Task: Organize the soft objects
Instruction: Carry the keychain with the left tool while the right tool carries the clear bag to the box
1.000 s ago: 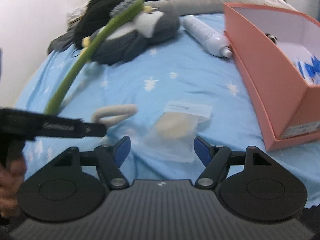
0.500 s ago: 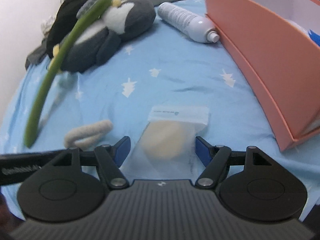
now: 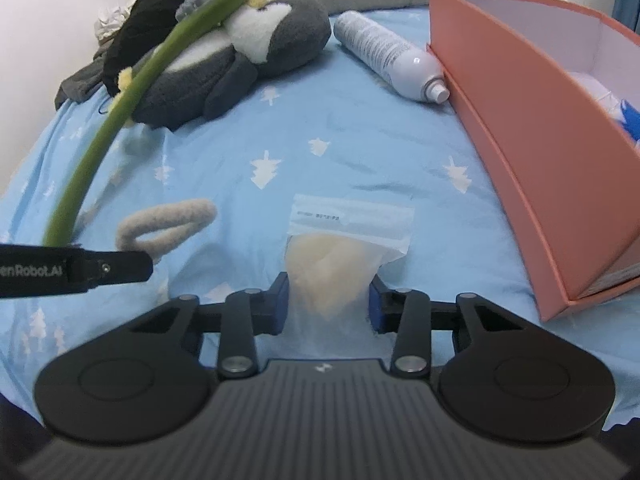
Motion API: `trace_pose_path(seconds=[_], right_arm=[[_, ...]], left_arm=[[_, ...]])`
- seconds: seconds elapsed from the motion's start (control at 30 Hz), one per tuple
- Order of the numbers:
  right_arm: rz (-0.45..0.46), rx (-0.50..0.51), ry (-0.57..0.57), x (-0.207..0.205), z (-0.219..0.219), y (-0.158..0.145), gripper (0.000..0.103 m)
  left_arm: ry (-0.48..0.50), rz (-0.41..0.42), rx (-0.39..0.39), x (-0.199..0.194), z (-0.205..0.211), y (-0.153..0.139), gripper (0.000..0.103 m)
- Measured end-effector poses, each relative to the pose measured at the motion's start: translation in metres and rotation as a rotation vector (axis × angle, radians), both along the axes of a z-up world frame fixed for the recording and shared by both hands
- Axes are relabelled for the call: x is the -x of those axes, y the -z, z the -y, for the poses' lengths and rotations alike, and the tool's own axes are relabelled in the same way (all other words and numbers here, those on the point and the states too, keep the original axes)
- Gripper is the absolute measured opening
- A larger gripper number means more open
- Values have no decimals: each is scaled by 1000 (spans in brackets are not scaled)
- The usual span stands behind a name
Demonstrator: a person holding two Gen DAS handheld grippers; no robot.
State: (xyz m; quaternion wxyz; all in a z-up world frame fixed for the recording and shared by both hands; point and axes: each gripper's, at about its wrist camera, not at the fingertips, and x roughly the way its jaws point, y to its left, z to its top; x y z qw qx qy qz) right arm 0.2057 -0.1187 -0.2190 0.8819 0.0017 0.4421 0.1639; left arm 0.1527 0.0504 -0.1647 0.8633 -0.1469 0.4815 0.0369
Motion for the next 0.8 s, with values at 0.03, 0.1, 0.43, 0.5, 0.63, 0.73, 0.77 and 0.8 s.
trace_pose_path(seconds=[0.03,0.1,0.43,0.5,0.63,0.73,0.77,0.8], right_arm=[[9,-3,1,2,1,-4,42],[28,-10,4,5,4,-14,42],[157,-47,9,13,28,-82,42],[189,-49,8,13,33,-95,42],[243,-55,10,9,41,-121,42],[299,-50,13,7,48,-141,42],[316,-51,19,6,52,-148,42],[333,-52,25,6,56,-154,42]], left_arm=[[2,3,0,0,1,-2,22],[9,9,0,-1,2,-8,22],[53,94,-9,-11,19,-59,22],[64,119,-8,-16,23,-72,22],[94,170,-5,-25,35,-99,22],[127,205,-2,-33,49,-117,22],[140,216,-4,-37,55,-122,22],[152,222,-4,-41,60,-128,22]])
